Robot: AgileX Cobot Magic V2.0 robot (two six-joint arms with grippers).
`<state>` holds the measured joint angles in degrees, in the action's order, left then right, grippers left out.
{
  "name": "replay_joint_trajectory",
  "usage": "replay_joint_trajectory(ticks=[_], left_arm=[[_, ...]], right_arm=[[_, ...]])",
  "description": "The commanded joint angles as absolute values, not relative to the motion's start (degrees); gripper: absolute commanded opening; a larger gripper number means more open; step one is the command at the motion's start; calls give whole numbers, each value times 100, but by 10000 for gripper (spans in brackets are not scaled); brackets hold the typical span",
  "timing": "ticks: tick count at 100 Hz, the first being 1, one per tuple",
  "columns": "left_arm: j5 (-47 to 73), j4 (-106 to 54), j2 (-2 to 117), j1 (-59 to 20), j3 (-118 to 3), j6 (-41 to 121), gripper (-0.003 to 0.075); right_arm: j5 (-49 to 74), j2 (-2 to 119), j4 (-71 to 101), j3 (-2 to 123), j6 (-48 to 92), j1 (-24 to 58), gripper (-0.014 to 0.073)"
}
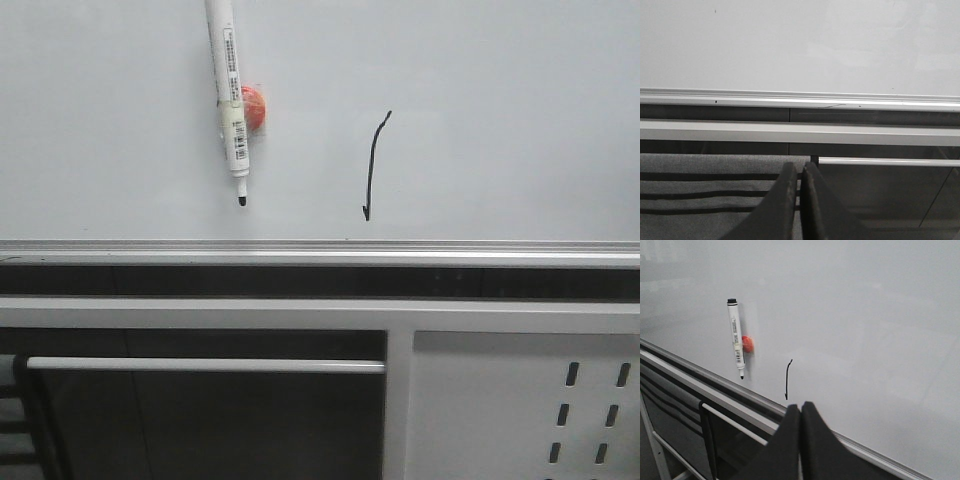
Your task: Write number 1 on whiteboard
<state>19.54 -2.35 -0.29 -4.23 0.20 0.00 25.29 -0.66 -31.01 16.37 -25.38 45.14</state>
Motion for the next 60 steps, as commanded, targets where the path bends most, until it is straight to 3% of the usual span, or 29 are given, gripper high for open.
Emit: replay_joint_trajectory(ticks=[1, 60], left_arm=[[1581, -341, -187, -414, 155, -57, -18], [1585, -880, -187, -414, 155, 522, -18]], right_arm=[[2126, -79, -3218, 1764, -2535, 4469, -71], [2126, -79, -3218, 1764, -2535, 4469, -71]])
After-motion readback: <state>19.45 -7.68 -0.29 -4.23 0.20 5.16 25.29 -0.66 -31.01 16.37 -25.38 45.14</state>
